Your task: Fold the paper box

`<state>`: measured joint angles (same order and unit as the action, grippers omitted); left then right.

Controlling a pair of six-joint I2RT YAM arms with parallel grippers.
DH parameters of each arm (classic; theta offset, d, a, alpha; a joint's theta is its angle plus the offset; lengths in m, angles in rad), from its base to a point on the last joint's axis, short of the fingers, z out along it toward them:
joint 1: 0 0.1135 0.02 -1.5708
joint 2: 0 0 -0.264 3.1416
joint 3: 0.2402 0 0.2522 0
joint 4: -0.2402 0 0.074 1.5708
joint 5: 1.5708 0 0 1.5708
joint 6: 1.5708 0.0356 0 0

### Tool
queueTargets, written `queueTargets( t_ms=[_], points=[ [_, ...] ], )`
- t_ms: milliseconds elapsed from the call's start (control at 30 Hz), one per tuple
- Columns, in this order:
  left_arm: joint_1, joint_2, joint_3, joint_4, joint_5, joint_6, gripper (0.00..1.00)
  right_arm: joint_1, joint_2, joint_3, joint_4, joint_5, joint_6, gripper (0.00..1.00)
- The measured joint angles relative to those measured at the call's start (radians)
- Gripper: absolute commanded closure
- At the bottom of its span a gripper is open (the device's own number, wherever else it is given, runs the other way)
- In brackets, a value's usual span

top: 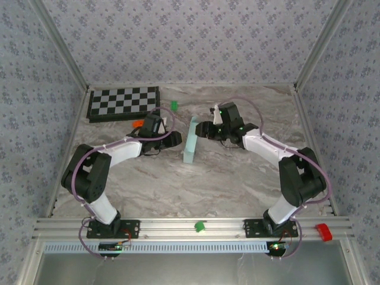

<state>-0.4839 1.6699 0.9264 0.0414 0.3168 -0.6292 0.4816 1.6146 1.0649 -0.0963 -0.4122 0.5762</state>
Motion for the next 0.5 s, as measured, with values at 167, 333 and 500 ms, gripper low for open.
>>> queueTargets(
  t_ms=[167,333,500],
  points=[
    [0.0,0.0,0.0,0.0,0.012,0.008,0.46,0.016,0.031,-0.02,0.05,-0.039,0.037,0.47],
    [0.0,0.0,0.0,0.0,0.032,0.011,0.47,0.036,0.066,-0.02,0.091,-0.06,0.066,0.47],
    [0.0,0.004,0.006,-0.001,0.043,0.011,0.47,0.04,0.09,-0.02,0.1,-0.058,0.084,0.48]
  ],
)
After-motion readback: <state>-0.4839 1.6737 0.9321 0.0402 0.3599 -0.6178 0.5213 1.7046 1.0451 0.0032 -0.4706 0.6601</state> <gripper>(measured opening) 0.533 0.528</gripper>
